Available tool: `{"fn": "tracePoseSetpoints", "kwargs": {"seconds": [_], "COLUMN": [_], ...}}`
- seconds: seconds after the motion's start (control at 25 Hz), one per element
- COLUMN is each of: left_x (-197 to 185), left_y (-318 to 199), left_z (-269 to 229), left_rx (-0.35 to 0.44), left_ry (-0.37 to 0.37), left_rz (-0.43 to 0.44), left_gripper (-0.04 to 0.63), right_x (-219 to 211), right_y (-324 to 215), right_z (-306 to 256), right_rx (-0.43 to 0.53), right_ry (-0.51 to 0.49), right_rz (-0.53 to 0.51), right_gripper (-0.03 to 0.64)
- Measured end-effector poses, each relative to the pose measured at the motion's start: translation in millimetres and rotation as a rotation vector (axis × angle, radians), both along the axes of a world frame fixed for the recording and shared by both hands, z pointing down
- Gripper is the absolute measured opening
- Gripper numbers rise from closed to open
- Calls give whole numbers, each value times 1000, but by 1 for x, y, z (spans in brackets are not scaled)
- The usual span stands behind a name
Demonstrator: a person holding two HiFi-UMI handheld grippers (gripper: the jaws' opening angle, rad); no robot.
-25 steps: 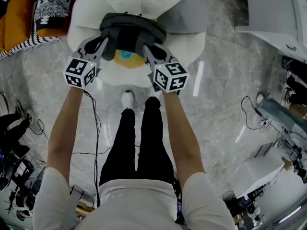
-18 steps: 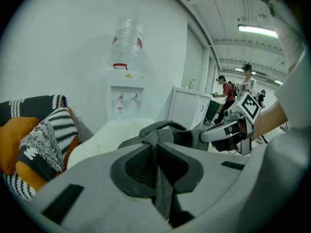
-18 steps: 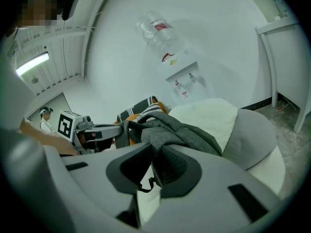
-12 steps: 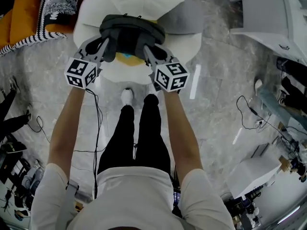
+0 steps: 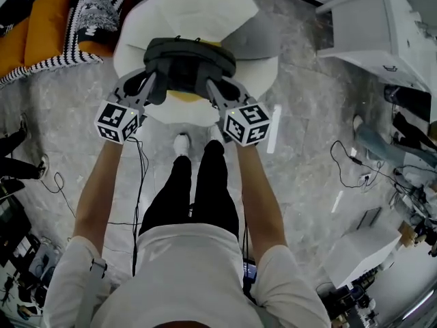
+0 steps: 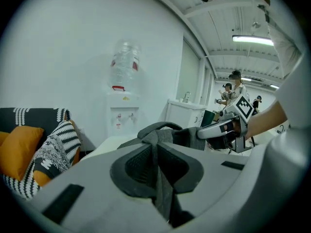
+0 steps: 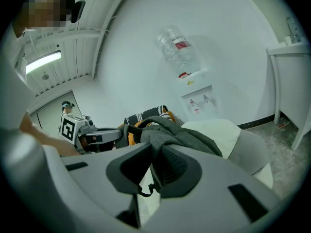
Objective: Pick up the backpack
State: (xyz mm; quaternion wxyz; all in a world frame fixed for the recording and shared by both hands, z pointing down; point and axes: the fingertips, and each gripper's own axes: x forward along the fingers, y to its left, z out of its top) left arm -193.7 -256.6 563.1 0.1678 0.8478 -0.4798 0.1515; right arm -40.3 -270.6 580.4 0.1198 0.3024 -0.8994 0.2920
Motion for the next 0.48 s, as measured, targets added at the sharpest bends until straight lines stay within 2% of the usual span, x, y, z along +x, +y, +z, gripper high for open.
{"fn": "tracePoseSetpoints", "kwargs": {"seconds": [0.48], "left_x": [-6], "left_y": [59], "left_z": [-100], "left_rx": [109], "left_ry": [65], "left_rz": [-11], "left_gripper": [32], "right_x": [-7], "right_y": [58], "right_z": [-106], "right_rx": [101], "right_ry": [-21], "right_rz": [11], "right_gripper": [51]}}
